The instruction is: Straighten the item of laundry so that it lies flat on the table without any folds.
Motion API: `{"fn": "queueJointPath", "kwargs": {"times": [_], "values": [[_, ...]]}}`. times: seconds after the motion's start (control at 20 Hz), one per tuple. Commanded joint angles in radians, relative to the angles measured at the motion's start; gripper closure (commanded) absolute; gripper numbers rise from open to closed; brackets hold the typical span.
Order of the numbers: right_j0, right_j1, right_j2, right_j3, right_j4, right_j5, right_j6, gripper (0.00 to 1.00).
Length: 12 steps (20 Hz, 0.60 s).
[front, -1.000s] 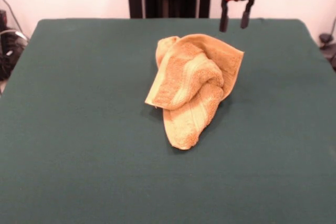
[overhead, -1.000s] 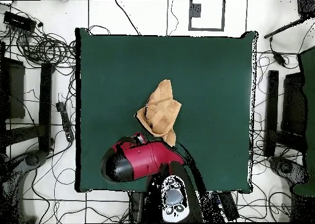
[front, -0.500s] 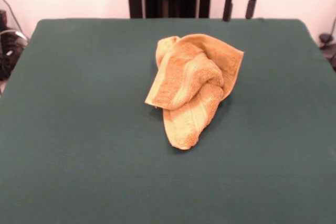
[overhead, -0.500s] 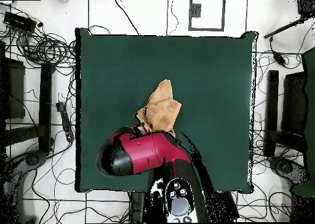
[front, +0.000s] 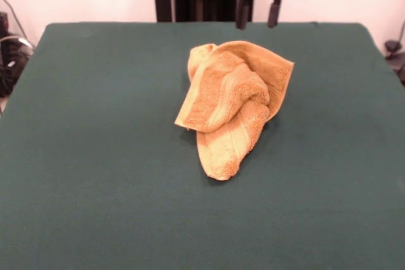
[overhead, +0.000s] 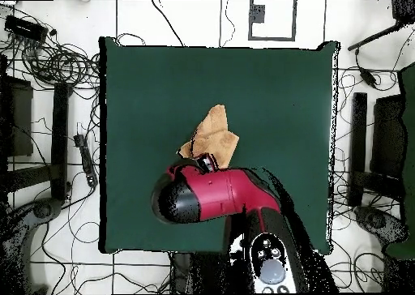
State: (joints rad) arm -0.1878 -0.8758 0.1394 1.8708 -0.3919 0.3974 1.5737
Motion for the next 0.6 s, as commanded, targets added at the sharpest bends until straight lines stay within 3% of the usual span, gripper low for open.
{"fn": "queueJointPath", "kwargs": {"times": [0.05, 0.45, 0.6], "values": [[-0.001, 0.075, 0.111, -0.025, -0.064, 0.056, -0.052, 0.0], [0.09, 0.086, 0.047, 0.032, -0.081, -0.023, 0.098, 0.0], [0.09, 0.107, 0.051, 0.02, -0.087, -0.041, 0.089, 0.0]]}}
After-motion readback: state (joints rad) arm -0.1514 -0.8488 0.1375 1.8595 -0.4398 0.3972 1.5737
